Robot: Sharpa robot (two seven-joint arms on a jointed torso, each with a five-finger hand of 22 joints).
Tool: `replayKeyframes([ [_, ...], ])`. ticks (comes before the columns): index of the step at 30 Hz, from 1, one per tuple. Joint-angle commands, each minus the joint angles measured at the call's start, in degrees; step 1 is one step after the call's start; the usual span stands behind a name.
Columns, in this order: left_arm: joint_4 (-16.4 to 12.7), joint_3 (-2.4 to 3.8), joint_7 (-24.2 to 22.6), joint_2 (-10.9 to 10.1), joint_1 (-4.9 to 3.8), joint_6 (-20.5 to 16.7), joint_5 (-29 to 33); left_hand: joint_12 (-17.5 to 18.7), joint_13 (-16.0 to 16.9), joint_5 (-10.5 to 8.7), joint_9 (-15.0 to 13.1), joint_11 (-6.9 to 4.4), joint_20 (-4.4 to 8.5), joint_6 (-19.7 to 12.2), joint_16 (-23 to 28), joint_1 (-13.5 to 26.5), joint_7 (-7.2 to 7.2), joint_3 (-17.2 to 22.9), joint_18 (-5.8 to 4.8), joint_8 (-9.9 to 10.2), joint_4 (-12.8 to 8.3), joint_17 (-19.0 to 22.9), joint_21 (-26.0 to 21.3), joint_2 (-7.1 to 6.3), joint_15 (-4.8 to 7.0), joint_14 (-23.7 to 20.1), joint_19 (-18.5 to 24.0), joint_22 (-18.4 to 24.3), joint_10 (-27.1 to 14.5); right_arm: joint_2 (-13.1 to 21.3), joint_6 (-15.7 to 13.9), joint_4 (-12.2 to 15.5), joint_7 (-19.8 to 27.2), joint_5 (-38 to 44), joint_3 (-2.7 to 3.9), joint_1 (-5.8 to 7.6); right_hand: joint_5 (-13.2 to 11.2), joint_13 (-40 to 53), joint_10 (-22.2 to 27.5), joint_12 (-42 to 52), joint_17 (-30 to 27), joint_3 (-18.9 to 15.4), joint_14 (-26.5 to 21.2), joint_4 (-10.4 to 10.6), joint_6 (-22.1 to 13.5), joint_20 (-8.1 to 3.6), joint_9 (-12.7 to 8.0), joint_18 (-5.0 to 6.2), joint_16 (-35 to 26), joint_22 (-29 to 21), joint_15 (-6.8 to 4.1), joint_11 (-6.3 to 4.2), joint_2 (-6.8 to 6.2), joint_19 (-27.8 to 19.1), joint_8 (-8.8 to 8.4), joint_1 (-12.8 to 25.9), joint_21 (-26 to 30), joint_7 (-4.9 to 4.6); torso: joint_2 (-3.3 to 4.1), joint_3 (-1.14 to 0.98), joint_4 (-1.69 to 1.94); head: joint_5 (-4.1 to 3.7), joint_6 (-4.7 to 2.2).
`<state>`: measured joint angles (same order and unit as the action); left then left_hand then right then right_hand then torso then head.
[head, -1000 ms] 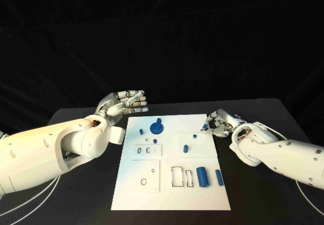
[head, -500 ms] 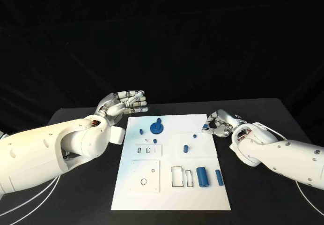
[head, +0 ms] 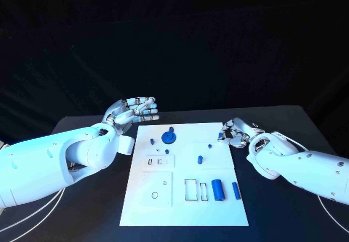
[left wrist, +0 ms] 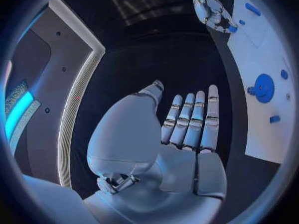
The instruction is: Assemble the parts on the task board
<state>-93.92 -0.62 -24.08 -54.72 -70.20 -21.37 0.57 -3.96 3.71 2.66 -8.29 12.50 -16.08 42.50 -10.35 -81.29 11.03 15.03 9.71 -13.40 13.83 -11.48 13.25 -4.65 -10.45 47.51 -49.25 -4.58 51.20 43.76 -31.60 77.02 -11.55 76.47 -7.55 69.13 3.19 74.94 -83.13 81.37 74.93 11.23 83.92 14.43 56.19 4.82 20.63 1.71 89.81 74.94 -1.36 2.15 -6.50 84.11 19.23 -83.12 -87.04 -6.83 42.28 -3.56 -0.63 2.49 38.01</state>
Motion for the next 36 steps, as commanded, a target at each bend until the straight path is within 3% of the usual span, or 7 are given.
replayKeyframes([
  [1, 0.0, 0.03, -0.3, 0.1, -0.03, 1.1, -0.1, 0.3, 0.0, 0.22, 0.0, 0.0, 0.01, 0.2, 0.2, 0.5, 3.76, 0.2, 0.67, 0.2, 0.1, -0.1, -0.4, -0.02, -0.11, -0.4, -0.3, 0.1, 0.0, 0.0, -0.9, 0.2, 1.4, 0.8, -0.01, -0.05, 0.4, 7.6, -0.5, 0.5, 15.1, 0.7, 6.1, 0.0, 0.2, -0.39, 0.0, -1.05, 0.2, 13.4, -0.5, -0.25, 0.08, 4.5, 0.35, -0.4, -0.4, 0.54, 0.01, 0.03, 0.01, -0.06, 0.03],
  [12, 0.1, 0.01, -0.3, 0.1, -0.03, 1.1, -0.1, 0.3, -0.1, 0.22, 0.0, 0.01, 0.01, 0.1, 0.3, 0.6, 3.79, 0.2, 0.67, 0.3, 0.1, -0.1, -0.4, -0.02, -0.12, -0.4, -0.2, 0.1, 0.0, 0.2, -3.5, 1.1, 1.8, 1.4, 0.02, 0.01, 0.3, 8.6, -1.7, 1.5, 15.1, 2.2, 6.1, 1.4, 1.7, -1.59, 0.4, -1.18, 0.2, 13.8, -1.92, -1.23, -0.71, 4.8, 2.15, 2.4, -0.9, 1.81, -0.04, 0.02, 0.02, -0.02, 0.06],
  [23, 0.4, -0.09, -0.3, 0.1, -0.01, 0.9, -0.1, 0.3, -0.1, 0.22, 0.0, 0.02, 0.01, 0.3, 0.3, 0.6, 3.79, 0.3, 0.67, 0.3, 0.1, -0.1, -0.4, 0.0, -0.12, -0.4, -0.2, 0.1, 0.0, 0.8, -3.7, 6.0, 0.8, 1.3, 0.19, 1.92, 0.3, 9.1, -2.1, 2.0, 15.1, 2.4, 6.1, 1.6, 2.0, -1.75, 0.5, -1.3, 0.2, 14.1, -2.08, -1.37, -0.79, 5.0, 2.44, 2.8, -1.3, 2.0, -0.09, 0.1, 0.03, 0.33, 0.17],
  [32, 0.8, -0.27, -0.2, 0.3, 0.04, 0.9, -0.1, 0.3, 0.0, 0.22, 0.0, 0.02, 0.0, 0.4, 0.3, 0.7, 3.77, 0.3, 0.67, 0.3, 0.1, -0.1, -0.4, -0.01, -0.12, -0.4, -0.3, 0.1, 0.0, -1.0, -3.6, 10.7, 0.0, 1.4, 0.26, 2.89, 0.3, 9.1, -2.2, 2.0, 15.1, 2.4, 6.1, 1.6, 1.9, -1.8, 0.4, -1.36, 0.2, 14.2, -2.12, -1.41, -0.86, 5.2, 2.45, 3.0, -1.6, 1.99, -0.36, 0.38, 0.03, 1.04, 0.74],
  [36, 1.1, -0.39, -0.2, 0.4, 0.07, 0.9, -0.1, 0.3, 0.0, 0.22, 0.0, 0.02, 0.0, 0.4, 0.3, 0.7, 3.77, 0.3, 0.67, 0.3, 0.1, -0.1, -0.4, -0.01, -0.12, -0.4, -0.3, 0.1, 0.0, -3.4, -3.2, 11.9, -0.5, 2.1, 0.16, 2.86, 0.3, 9.1, -2.2, 2.0, 15.1, 2.4, 6.1, 1.6, 1.9, -1.8, 0.4, -1.36, 0.2, 14.2, -2.12, -1.41, -0.86, 5.2, 2.45, 3.0, -1.6, 1.99, -0.61, 0.67, 0.1, 1.68, 1.29],
])
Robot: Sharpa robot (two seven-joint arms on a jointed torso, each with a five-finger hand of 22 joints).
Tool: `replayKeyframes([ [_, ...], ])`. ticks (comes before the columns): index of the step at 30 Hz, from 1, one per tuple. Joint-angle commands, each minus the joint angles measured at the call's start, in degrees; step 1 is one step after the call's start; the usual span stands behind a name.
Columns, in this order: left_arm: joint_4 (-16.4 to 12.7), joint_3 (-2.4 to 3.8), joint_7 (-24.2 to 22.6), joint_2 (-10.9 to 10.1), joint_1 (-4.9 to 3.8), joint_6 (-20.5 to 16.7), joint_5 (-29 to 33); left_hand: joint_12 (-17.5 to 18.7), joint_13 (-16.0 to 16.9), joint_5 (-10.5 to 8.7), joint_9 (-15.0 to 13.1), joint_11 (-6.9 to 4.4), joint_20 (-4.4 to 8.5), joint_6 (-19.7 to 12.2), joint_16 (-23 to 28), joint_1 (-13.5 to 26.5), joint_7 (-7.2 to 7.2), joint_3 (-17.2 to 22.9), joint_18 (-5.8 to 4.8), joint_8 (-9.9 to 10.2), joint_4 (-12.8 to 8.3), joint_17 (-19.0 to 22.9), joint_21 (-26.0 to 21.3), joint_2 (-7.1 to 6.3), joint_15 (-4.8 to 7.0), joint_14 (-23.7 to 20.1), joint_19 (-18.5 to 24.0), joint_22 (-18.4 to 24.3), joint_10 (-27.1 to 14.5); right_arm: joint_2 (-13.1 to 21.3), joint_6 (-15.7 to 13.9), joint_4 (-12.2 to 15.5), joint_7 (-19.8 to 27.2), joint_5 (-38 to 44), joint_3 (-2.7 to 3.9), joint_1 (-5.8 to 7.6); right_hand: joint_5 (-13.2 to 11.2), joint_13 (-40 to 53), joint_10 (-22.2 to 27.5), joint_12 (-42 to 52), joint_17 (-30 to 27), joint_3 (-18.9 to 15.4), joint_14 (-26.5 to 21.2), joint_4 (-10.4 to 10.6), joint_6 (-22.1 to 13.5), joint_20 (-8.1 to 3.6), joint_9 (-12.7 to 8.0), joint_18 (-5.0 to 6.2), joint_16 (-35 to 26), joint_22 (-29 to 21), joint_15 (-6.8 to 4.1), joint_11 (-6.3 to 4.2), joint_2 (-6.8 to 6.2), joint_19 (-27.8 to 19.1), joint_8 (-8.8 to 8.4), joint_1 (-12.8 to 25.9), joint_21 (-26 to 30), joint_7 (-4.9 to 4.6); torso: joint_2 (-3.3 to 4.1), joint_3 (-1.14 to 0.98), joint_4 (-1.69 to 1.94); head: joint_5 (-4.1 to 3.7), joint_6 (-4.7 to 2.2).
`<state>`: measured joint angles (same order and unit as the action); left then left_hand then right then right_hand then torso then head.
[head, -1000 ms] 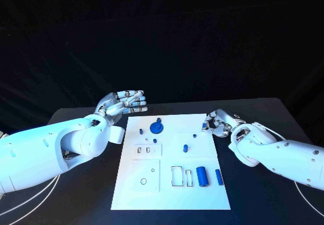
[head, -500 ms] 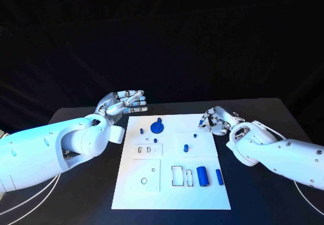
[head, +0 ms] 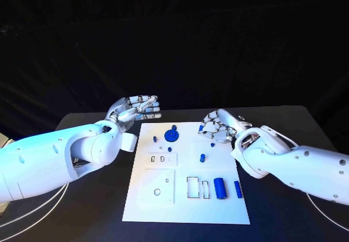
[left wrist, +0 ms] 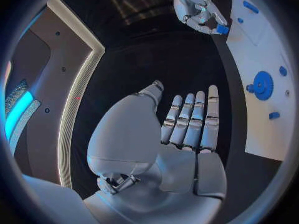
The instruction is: Assemble the parts on the task board
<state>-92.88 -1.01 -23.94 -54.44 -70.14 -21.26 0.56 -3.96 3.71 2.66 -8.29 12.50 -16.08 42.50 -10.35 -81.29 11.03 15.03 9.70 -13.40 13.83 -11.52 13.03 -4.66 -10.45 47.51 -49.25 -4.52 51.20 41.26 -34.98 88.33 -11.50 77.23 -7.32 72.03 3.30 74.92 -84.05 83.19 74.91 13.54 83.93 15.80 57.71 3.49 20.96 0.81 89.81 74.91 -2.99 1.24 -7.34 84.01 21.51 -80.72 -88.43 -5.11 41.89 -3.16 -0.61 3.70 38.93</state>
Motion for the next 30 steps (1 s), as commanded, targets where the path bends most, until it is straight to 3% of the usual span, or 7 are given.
replayKeyframes([
  [1, 0.2, -0.05, -0.3, 0.2, 0.01, 0.8, -0.1, 0.3, 0.0, 0.22, 0.0, 0.02, 0.0, 0.4, 0.3, 0.7, 3.77, 0.3, 0.67, 0.3, 0.1, -0.1, -0.2, -0.01, -0.12, -0.4, -0.3, 0.1, 0.0, -1.8, 0.2, 0.8, -0.6, 1.5, -0.16, -0.2, 0.2, 9.2, -1.3, 0.2, 15.1, 0.2, 6.1, 0.3, 0.3, -0.5, 0.1, -0.48, 0.2, 14.3, -0.5, -0.52, 0.04, 5.3, 0.16, 0.7, -0.3, 0.28, -0.28, 0.34, 0.1, 0.61, 0.48],
  [6, 0.6, -0.19, -0.2, 0.4, 0.04, 0.6, -0.1, 0.3, 0.0, 0.22, 0.0, 0.01, 0.01, 0.4, 0.3, 0.7, 3.73, 0.3, 0.67, 0.2, 0.1, -0.1, -0.2, -0.03, -0.11, -0.4, -0.3, 0.1, 0.0, -5.1, 0.8, 0.8, -0.9, 2.3, -0.6, -1.41, 0.2, 9.3, -1.4, 0.3, 15.1, 0.4, 6.1, 0.2, 0.3, -0.54, 0.1, -0.49, 0.2, 14.3, -0.53, -0.56, 0.14, 5.3, 0.22, 0.6, -0.3, 0.35, -0.66, 0.74, 0.16, 1.35, 1.19],
  [12, 0.6, -0.27, 0.0, 0.5, 0.04, 0.1, -0.2, 0.2, 0.0, 0.22, -0.1, -0.01, 0.01, 0.6, 0.3, 0.7, 3.69, 0.3, 0.68, 0.2, 0.1, -0.1, -0.2, -0.07, -0.1, -0.4, -0.3, 0.1, 0.0, -8.2, 2.1, 0.5, -1.9, 4.5, -1.0, -3.27, 0.2, 9.1, -1.2, 0.1, 15.1, 0.6, 6.1, 0.1, 0.2, -0.58, 0.1, -0.47, 0.2, 14.3, -0.59, -0.59, 0.16, 5.3, 0.26, 0.5, -0.2, 0.4, -0.66, 0.97, 0.3, 1.83, 1.72],
  [20, 0.6, -0.3, 0.1, 0.7, 0.03, -0.3, -0.2, 0.2, 0.0, 0.21, -0.1, -0.09, 0.03, 0.9, 0.3, 1.2, 3.58, 0.1, 0.7, 0.1, 0.4, -0.2, -0.2, -0.25, -0.05, -0.2, -0.4, 0.1, 0.2, -11.9, 4.4, -1.1, -5.2, 9.1, -1.32, -5.97, 0.1, 8.8, -1.0, -0.2, 15.1, 0.6, 6.1, 0.2, 0.1, -0.65, 0.1, -0.43, 0.2, 14.2, -0.64, -0.56, -0.09, 5.2, 0.3, 0.8, -0.1, 0.34, -0.66, 0.94, 0.29, 2.07, 2.23],
  [30, 0.5, -0.31, 0.1, 0.8, 0.03, -0.3, -0.2, 0.2, 0.0, 0.21, -0.1, -0.1, 0.04, 0.9, 0.3, 1.5, 3.56, 0.0, 0.7, 0.1, 0.5, -0.2, -0.2, -0.3, -0.03, -0.2, -0.4, 0.1, 0.3, -13.8, 5.5, -3.1, -7.2, 12.3, -1.6, -7.4, 0.1, 8.7, -0.8, -0.4, 15.1, 0.6, 6.1, 0.1, 0.0, -0.68, 0.1, -0.42, 0.2, 14.2, -0.64, -0.57, -0.39, 5.2, 0.35, 0.8, 0.0, 0.33, -0.65, 0.85, 0.25, 2.26, 2.61],
])
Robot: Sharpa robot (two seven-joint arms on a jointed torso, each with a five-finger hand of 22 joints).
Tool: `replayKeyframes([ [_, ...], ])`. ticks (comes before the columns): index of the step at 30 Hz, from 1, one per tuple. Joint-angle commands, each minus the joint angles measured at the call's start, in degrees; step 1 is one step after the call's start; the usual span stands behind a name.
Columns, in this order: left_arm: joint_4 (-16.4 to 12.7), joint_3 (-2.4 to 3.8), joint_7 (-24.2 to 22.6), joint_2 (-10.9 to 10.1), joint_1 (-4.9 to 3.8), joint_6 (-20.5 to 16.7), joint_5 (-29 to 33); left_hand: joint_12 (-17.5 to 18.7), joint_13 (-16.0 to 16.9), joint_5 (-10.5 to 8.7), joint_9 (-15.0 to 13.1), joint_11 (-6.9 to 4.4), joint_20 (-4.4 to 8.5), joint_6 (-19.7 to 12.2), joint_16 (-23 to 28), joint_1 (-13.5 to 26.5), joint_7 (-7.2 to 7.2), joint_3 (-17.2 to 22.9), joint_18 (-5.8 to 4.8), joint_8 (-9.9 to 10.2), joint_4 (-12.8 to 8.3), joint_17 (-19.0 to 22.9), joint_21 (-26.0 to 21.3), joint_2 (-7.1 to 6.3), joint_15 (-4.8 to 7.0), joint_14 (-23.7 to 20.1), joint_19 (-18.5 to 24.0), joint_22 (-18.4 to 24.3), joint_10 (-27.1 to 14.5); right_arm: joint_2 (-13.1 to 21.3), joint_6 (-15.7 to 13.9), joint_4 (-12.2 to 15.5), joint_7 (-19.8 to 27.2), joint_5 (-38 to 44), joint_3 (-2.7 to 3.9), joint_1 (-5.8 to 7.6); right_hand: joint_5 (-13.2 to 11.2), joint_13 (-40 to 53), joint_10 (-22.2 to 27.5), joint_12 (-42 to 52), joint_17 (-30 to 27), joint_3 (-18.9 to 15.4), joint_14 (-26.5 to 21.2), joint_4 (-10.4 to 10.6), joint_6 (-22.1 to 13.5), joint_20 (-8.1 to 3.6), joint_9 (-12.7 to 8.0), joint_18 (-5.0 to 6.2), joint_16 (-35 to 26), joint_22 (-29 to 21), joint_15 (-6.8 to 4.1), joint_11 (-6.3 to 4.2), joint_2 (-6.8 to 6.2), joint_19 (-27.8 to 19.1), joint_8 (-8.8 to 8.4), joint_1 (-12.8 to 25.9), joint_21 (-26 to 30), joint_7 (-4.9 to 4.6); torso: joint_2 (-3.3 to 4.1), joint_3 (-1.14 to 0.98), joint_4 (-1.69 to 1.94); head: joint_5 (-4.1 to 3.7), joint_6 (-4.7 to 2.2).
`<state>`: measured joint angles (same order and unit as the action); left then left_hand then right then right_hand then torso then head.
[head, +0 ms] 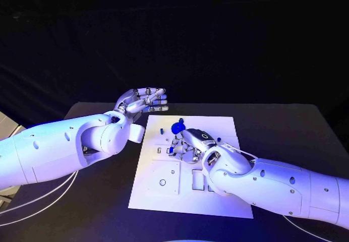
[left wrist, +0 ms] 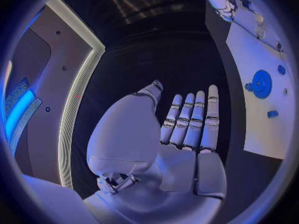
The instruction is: Assemble the parts on the task board
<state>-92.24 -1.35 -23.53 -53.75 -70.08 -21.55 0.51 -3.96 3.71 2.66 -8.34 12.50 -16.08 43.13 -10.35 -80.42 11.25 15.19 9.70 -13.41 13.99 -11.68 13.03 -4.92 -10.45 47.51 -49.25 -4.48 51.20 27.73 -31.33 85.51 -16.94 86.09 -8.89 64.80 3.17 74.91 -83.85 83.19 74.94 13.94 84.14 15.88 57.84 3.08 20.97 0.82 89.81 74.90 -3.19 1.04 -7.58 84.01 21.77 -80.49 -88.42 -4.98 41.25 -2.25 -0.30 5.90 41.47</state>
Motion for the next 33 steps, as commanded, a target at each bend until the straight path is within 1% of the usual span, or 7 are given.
replayKeyframes([
  [1, -0.2, 0.04, -0.3, 0.1, -0.03, 0.0, -0.2, 0.2, 0.0, 0.21, -0.1, -0.1, 0.04, 0.3, 0.3, 0.6, 3.35, -0.1, 0.7, 0.1, 0.3, -0.1, -0.2, -0.04, -0.03, -0.2, -0.4, 0.1, 0.3, -0.4, 2.0, -0.4, -1.9, 3.6, -0.06, -0.25, 0.3, 8.7, -1.0, -0.4, 15.1, 0.2, 5.9, 0.0, -0.1, -0.27, 0.1, -0.43, 0.2, 14.2, -0.44, -0.36, -0.15, 5.2, 0.09, 0.6, 0.0, 0.21, 0.0, -0.04, -0.06, 0.09, 0.19],
  [6, -0.2, 0.04, -0.2, 0.1, -0.03, 0.2, -0.1, 0.2, 0.0, 0.21, -0.1, -0.1, 0.04, 0.3, 0.3, 0.6, 3.35, -0.1, 0.7, 0.1, 0.3, -0.1, -0.2, -0.04, -0.03, -0.2, -0.4, 0.1, 0.3, -0.6, 2.3, -0.8, -2.5, 4.9, -0.2, -0.46, 0.3, 8.7, -1.0, -0.4, 15.1, 0.2, 5.9, 0.0, -0.2, -0.27, 0.1, -0.43, 0.2, 14.2, -0.43, -0.36, -0.25, 5.1, 0.12, 0.7, 0.0, 0.19, -0.03, -0.11, -0.04, 0.26, 0.49],
  [8, -0.2, 0.04, -0.2, 0.1, -0.03, 0.2, -0.1, 0.2, 0.0, 0.21, -0.1, -0.1, 0.04, 0.3, 0.3, 0.6, 3.35, -0.1, 0.7, 0.1, 0.3, -0.1, -0.2, -0.04, -0.03, -0.2, -0.4, 0.1, 0.3, -0.6, 2.4, -1.0, -2.6, 5.4, -0.22, -0.5, 0.3, 8.7, -1.0, -0.4, 15.1, 0.2, 5.9, 0.0, -0.2, -0.27, 0.1, -0.43, 0.2, 14.2, -0.43, -0.36, -0.25, 5.1, 0.12, 0.7, 0.0, 0.19, -0.04, -0.1, -0.1, 0.3, 0.53],
  [14, -0.2, 0.04, -0.1, 0.1, -0.03, 0.4, -0.1, 0.2, 0.0, 0.22, 0.0, -0.1, 0.04, 0.3, 0.4, 0.7, 3.35, -0.2, 0.7, 0.2, 0.4, -0.1, -0.2, -0.09, -0.03, -0.2, -0.4, 0.1, 0.3, -0.8, 3.0, -1.1, -3.0, 6.2, -0.25, -0.55, 0.3, 8.7, -1.0, -0.4, 15.1, 0.2, 5.9, 0.0, -0.2, -0.28, 0.1, -0.43, 0.2, 14.2, -0.4, -0.34, -0.46, 5.2, 0.15, 0.9, 0.0, 0.13, -0.05, -0.11, -0.14, 0.33, 0.52],
  [19, -0.2, 0.04, 0.0, 0.1, -0.03, 0.5, -0.1, 0.2, 0.0, 0.22, 0.0, -0.1, 0.04, 0.3, 0.4, 0.7, 3.35, -0.2, 0.7, 0.2, 0.4, -0.1, -0.2, -0.09, -0.03, -0.2, -0.4, 0.1, 0.3, -1.1, 3.5, -1.5, -3.5, 7.3, -0.25, -0.56, 0.3, 8.6, -1.0, -0.5, 15.1, 0.1, 5.9, 0.0, -0.4, -0.25, 0.0, -0.44, 0.2, 14.2, -0.33, -0.28, -1.01, 5.2, 0.21, 1.2, 0.0, 0.06, -0.08, -0.09, -0.16, 0.37, 0.52],
  [27, -0.2, 0.04, 0.1, 0.2, -0.03, 0.8, -0.1, 0.2, 0.0, 0.21, 0.0, -0.1, 0.04, 0.3, 0.4, 0.9, 3.36, -0.3, 0.7, 0.2, 0.5, -0.1, -0.2, -0.11, -0.04, -0.2, -0.4, 0.1, 0.3, -1.4, 3.7, -1.9, -4.0, 8.8, -0.26, -0.57, 0.3, 8.6, -0.9, -0.6, 15.1, 0.1, 5.9, 0.0, -0.5, -0.25, 0.0, -0.42, 0.2, 14.2, -0.31, -0.26, -1.13, 5.1, 0.22, 1.2, 0.1, 0.04, -0.06, -0.12, -0.13, 0.37, 0.45],
  [33, -0.1, 0.04, 0.4, 0.1, -0.04, 1.1, -0.1, 0.2, 0.0, 0.21, 0.0, -0.1, 0.04, 0.2, 0.4, 0.9, 3.36, -0.3, 0.69, 0.2, 0.5, -0.1, -0.2, -0.11, -0.04, -0.3, -0.4, 0.1, 0.3, -1.6, 3.5, -2.3, -4.3, 9.8, -0.27, -0.57, 0.3, 8.5, -0.8, -0.7, 15.1, 0.1, 5.9, 0.1, -0.6, -0.22, 0.0, -0.38, 0.2, 14.1, -0.26, -0.23, -1.31, 5.0, 0.23, 1.4, 0.2, -0.02, -0.03, -0.14, -0.18, 0.31, 0.38],
])
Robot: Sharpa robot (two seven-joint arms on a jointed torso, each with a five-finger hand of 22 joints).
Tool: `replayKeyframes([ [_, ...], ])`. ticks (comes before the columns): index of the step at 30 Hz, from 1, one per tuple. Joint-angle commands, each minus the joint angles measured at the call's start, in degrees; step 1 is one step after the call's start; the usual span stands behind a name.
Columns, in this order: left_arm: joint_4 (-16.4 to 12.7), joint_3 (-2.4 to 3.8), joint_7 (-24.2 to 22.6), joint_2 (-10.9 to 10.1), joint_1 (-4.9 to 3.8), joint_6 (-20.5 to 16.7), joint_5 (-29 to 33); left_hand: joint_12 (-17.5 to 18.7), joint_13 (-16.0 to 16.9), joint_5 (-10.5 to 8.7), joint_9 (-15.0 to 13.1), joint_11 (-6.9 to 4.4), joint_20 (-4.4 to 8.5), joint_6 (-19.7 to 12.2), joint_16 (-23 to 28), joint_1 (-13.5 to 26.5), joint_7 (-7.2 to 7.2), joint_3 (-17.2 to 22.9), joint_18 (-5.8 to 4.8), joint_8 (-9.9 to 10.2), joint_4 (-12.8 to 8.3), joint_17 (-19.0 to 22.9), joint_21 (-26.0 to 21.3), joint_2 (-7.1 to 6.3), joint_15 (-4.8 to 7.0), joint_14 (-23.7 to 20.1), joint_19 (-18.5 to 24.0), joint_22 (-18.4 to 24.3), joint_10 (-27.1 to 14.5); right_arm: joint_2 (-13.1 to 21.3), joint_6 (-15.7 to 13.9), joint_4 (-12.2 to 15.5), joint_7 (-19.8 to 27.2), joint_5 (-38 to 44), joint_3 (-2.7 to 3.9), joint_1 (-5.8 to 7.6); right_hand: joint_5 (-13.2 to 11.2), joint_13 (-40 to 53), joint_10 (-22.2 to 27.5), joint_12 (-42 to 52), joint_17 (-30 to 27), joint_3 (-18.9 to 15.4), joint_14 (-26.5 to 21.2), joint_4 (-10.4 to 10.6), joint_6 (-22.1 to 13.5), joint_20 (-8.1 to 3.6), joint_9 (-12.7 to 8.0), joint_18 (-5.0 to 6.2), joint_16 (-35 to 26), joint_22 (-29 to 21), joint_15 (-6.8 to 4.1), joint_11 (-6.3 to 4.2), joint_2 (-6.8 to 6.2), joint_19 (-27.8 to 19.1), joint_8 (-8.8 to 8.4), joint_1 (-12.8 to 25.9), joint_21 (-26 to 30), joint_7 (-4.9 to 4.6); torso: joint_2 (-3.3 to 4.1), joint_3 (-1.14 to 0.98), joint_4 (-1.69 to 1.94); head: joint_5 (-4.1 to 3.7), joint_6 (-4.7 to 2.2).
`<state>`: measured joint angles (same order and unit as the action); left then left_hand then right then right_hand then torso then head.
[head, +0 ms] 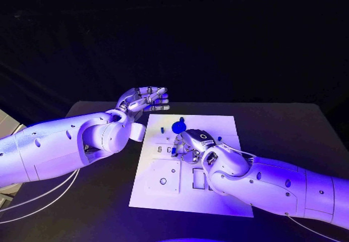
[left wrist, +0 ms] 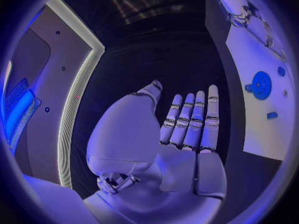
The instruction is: Assemble the parts on the task board
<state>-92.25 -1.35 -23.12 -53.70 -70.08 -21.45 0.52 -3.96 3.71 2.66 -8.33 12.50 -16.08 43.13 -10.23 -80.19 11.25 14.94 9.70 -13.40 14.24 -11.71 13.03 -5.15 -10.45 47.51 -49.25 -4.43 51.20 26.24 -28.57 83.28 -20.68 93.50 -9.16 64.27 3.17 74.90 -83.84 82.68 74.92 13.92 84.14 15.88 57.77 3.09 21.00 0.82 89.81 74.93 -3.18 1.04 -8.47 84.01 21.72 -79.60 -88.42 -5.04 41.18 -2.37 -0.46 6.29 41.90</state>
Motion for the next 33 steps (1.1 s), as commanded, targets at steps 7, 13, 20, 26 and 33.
replayKeyframes([
  [7, -0.1, 0.04, 0.1, 0.1, -0.03, 1.3, -0.1, 0.2, 0.0, 0.21, 0.0, -0.1, 0.04, 0.2, 0.3, 0.7, 3.36, 0.0, 0.69, 0.2, 0.3, -0.1, -0.2, 0.11, -0.04, -0.3, -0.4, 0.1, 0.3, -0.5, 0.5, -0.4, -0.6, 3.1, -0.03, -0.06, 0.3, 8.2, -0.6, -0.5, 15.1, 0.0, 5.9, 0.2, -0.9, -0.14, -0.1, -0.29, 0.2, 13.8, -0.1, -0.13, -0.71, 4.9, 0.22, 0.9, 0.6, -0.12, 0.02, 0.02, 0.02, -0.15, -0.14],
  [13, -0.1, 0.04, 0.1, 0.2, -0.03, 1.3, -0.1, 0.2, 0.0, 0.21, 0.0, -0.1, 0.04, 0.2, 0.3, 0.7, 3.36, 0.0, 0.69, 0.2, 0.3, -0.1, -0.2, 0.11, -0.04, -0.3, -0.4, 0.1, 0.3, -0.7, 0.5, -0.5, -0.5, 3.3, -0.05, -0.11, 0.3, 8.0, -0.3, -0.9, 15.1, 0.0, 5.9, 0.3, -1.5, 0.04, -0.2, -0.25, 0.2, 13.7, 0.16, 0.09, -1.11, 4.8, 0.08, 1.2, 0.8, -0.39, 0.01, -0.01, 0.05, -0.36, -0.24],
  [20, -0.1, 0.04, 0.2, 0.2, -0.03, 1.4, -0.1, 0.2, 0.0, 0.21, 0.0, -0.1, 0.04, 0.2, 0.3, 0.7, 3.36, 0.0, 0.69, 0.2, 0.3, -0.1, -0.2, 0.11, -0.04, -0.3, -0.4, 0.1, 0.3, -0.8, 0.7, -0.7, -0.4, 3.3, -0.07, -0.13, 0.3, 7.4, 0.4, -1.7, 15.1, -0.2, 5.9, 0.4, -2.5, 0.45, -0.5, -0.12, 0.2, 13.4, 0.68, 0.55, -1.83, 4.5, -0.23, 1.9, 1.3, -0.93, 0.04, 0.03, -0.01, -0.34, -0.19],
  [26, 0.0, 0.04, 0.2, 0.2, -0.03, 1.4, -0.1, 0.2, 0.0, 0.21, 0.0, -0.1, 0.04, 0.2, 0.3, 0.7, 3.36, 0.0, 0.69, 0.2, 0.3, -0.1, -0.2, 0.11, -0.04, -0.3, -0.4, 0.1, 0.3, -0.8, 0.8, -0.7, -0.3, 3.2, -0.08, -0.13, 0.3, 6.3, 1.6, -3.2, 15.1, -0.7, 5.9, 0.5, -3.7, 1.03, -0.7, 0.0, 0.2, 13.1, 1.37, 1.07, -2.5, 4.2, -0.54, 2.9, 1.9, -1.54, 0.03, 0.01, 0.0, -0.33, -0.13],
  [33, 0.1, 0.04, 0.3, 0.2, -0.03, 1.5, -0.1, 0.2, 0.0, 0.21, 0.0, -0.1, 0.04, 0.2, 0.3, 0.7, 3.36, 0.0, 0.69, 0.2, 0.3, -0.1, -0.2, 0.11, -0.04, -0.3, -0.4, 0.1, 0.3, -0.8, 0.7, -0.7, -0.3, 3.2, -0.09, -0.13, 0.3, 5.3, 2.6, -4.4, 15.1, -1.0, 5.9, 0.5, -4.5, 1.39, -0.9, 0.14, 0.2, 12.8, 1.73, 1.42, -2.75, 3.9, -0.71, 3.4, 2.5, -1.93, 0.0, 0.03, 0.02, -0.37, -0.12],
])
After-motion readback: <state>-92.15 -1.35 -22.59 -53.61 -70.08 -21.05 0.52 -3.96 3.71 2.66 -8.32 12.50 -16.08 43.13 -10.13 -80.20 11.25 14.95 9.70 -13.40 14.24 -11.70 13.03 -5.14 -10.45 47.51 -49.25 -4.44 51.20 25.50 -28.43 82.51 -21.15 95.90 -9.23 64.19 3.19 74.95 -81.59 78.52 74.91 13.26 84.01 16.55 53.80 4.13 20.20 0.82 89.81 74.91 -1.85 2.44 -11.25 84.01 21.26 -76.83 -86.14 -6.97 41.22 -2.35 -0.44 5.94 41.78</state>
